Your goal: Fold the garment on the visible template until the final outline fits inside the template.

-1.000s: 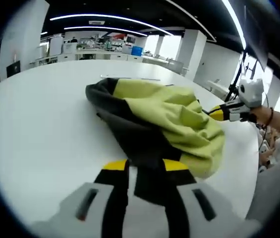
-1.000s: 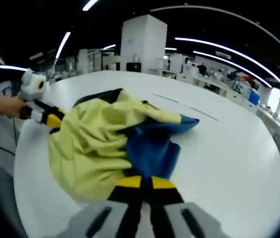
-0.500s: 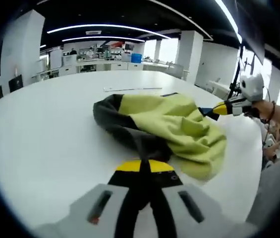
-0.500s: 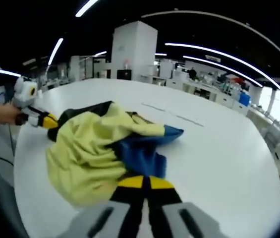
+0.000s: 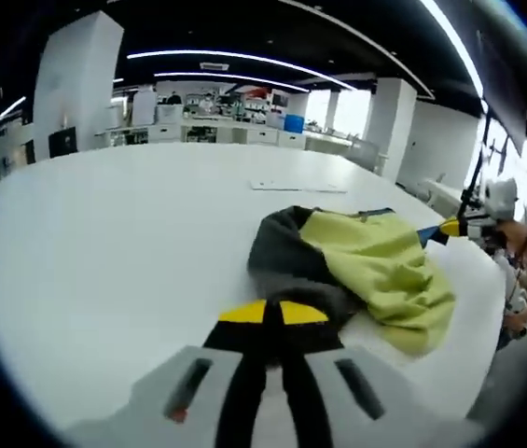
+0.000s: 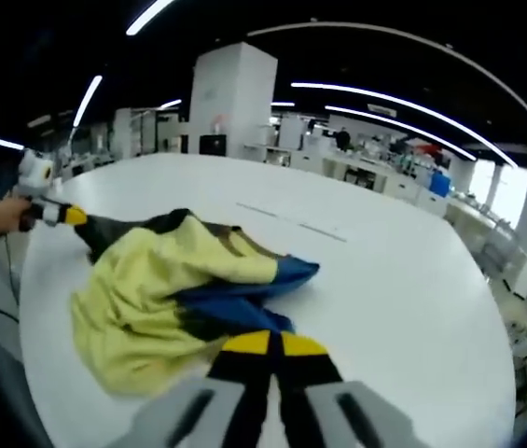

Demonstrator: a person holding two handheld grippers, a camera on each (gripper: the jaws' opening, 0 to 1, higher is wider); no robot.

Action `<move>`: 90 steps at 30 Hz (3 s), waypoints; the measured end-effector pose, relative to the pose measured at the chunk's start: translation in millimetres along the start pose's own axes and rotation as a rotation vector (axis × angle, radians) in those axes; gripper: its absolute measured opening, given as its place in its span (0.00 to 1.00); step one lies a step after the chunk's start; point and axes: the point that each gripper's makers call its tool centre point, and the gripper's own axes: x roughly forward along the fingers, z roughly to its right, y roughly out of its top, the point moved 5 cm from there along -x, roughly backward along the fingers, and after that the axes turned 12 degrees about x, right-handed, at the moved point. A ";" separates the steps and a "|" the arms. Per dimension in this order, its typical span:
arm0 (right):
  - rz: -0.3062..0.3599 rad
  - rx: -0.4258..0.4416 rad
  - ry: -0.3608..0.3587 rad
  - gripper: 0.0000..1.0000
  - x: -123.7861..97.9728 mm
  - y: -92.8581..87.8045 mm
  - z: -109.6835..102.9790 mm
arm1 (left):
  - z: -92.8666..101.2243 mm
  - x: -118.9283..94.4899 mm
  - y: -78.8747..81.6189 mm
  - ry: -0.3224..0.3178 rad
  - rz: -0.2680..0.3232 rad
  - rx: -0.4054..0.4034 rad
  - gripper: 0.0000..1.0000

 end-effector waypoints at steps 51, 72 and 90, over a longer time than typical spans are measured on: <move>-0.124 0.026 -0.213 0.00 -69.3 -0.6 81.2 | -91.1 0.7 -12.4 0.229 -0.187 0.055 0.00; -0.276 0.054 -0.274 0.00 -104.2 -25.0 121.4 | -104.7 3.9 -12.3 0.244 -0.205 0.075 0.00; -0.378 0.044 -0.344 0.00 -89.8 -63.8 147.0 | -113.6 0.5 -13.4 0.272 -0.217 0.097 0.02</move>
